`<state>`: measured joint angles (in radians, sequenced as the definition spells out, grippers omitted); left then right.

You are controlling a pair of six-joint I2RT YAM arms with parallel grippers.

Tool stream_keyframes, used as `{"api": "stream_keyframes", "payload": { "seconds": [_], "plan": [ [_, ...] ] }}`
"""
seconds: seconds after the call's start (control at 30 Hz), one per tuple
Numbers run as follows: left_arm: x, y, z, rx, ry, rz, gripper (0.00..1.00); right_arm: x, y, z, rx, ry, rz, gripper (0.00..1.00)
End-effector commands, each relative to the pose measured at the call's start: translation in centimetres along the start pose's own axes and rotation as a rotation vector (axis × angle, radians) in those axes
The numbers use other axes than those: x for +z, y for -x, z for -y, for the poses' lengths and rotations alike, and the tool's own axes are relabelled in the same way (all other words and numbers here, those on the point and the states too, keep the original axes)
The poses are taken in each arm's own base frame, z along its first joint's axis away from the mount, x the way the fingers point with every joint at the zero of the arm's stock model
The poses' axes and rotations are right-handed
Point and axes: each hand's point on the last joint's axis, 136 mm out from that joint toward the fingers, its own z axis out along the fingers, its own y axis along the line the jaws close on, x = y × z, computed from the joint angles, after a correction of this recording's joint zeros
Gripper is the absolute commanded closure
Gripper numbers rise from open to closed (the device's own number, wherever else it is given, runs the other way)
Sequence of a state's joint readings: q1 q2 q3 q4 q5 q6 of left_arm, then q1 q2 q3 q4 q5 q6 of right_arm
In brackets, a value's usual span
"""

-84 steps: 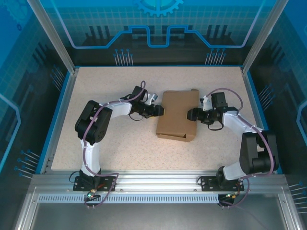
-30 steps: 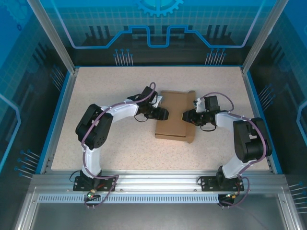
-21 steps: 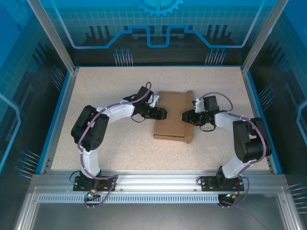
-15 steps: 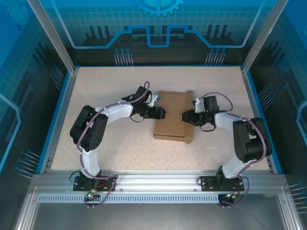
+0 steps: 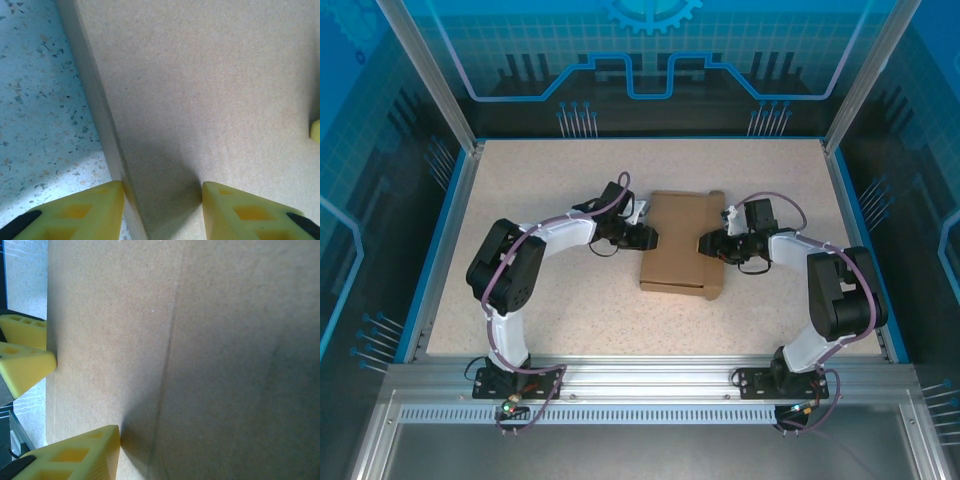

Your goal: Fold the paper box

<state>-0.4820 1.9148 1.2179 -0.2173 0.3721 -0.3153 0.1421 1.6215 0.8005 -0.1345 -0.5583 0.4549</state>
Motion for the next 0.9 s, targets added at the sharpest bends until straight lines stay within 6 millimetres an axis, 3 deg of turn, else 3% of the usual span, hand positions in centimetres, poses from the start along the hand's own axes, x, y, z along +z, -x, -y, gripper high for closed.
{"api": "stream_keyframes", "payload": {
  "seconds": [0.0, 0.23, 0.43, 0.7, 0.87],
  "plan": [
    [1.2, -1.8, -1.0, -0.031, -0.003, -0.050, 0.58, 0.1, -0.2, -1.2, 0.002, 0.064, -0.021, 0.56],
    [1.0, -2.3, -1.2, -0.040, -0.006, -0.054, 0.60, -0.8, -0.2, -2.8, -0.003, 0.140, 0.013, 0.67],
    [1.0, -2.4, -1.2, -0.043, -0.009, -0.054, 0.60, -1.7, 0.2, -4.1, -0.011, 0.173, 0.038, 0.62],
    [0.8, -2.2, -1.2, -0.042, -0.008, -0.048, 0.60, -2.7, 0.3, -1.2, 0.046, 0.132, 0.051, 0.49],
    [0.8, -2.2, -1.2, -0.040, -0.009, -0.046, 0.60, -2.9, 0.2, 0.0, 0.070, 0.124, 0.054, 0.49]
  ]
}}
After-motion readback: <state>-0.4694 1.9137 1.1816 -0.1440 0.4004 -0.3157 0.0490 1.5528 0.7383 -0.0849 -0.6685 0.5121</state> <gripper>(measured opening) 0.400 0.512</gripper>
